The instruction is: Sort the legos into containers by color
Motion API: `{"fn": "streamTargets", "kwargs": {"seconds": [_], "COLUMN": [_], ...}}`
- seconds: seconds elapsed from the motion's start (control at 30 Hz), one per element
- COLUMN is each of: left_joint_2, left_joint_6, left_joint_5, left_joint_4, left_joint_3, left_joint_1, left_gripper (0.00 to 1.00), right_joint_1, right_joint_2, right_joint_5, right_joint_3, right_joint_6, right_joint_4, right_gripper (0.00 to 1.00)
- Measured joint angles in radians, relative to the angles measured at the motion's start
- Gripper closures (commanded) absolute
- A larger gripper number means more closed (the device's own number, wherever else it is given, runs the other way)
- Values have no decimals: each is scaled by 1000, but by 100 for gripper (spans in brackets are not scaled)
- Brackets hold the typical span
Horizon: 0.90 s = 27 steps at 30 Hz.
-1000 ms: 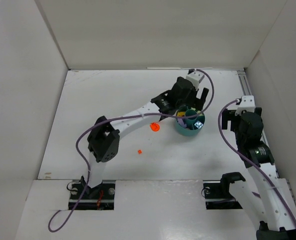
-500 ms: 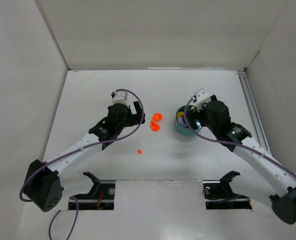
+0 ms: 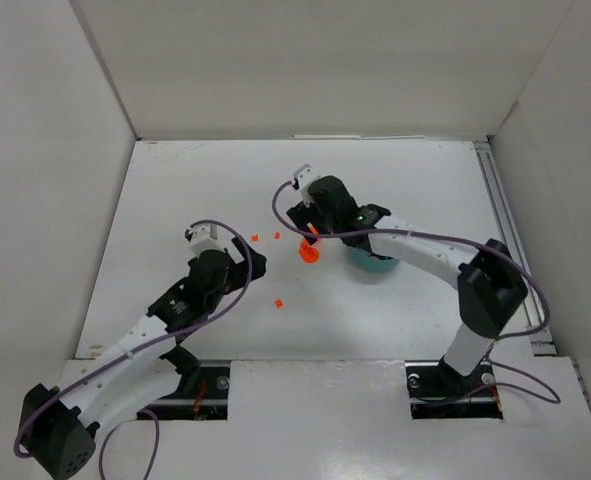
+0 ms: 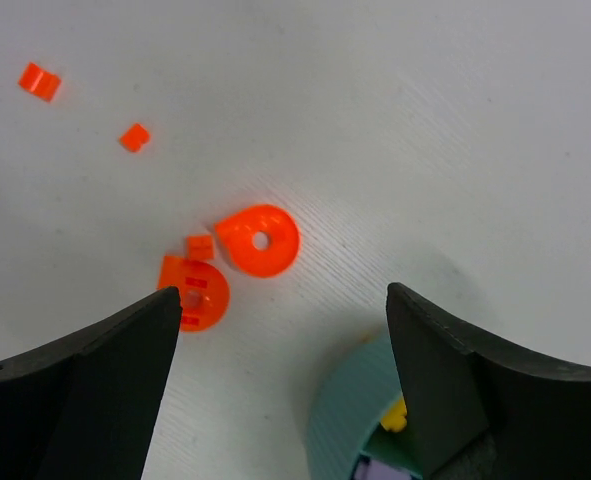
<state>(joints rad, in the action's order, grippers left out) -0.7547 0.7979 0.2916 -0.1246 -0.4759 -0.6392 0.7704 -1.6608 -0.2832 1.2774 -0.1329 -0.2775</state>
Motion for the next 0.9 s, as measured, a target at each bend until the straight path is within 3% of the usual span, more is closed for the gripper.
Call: {"fn": "streamTargets", "kwargs": {"seconds": [0.2, 0.47, 0.6, 0.9], "left_joint_2": [11, 11, 11, 0], "left_joint_6": [8, -13, -30, -42], "left_joint_5": [-19, -73, -89, -101], "left_joint_4": [-12, -6, 4, 17], "left_joint_3": [21, 25, 25, 25], "left_joint_1": [0, 0, 0, 0], "left_gripper": [0, 0, 0, 0], "right_joint_1": [6, -172, -243, -254], "right_joint_2": [-190, -292, -342, -436], "right_joint_5": [54, 458, 541, 660], "right_joint_3": [154, 205, 225, 299], "right_joint_6": [-27, -208, -243, -300], "right_joint_4": [-10, -38, -63, -128], "right_gripper": [34, 29, 36, 41]}}
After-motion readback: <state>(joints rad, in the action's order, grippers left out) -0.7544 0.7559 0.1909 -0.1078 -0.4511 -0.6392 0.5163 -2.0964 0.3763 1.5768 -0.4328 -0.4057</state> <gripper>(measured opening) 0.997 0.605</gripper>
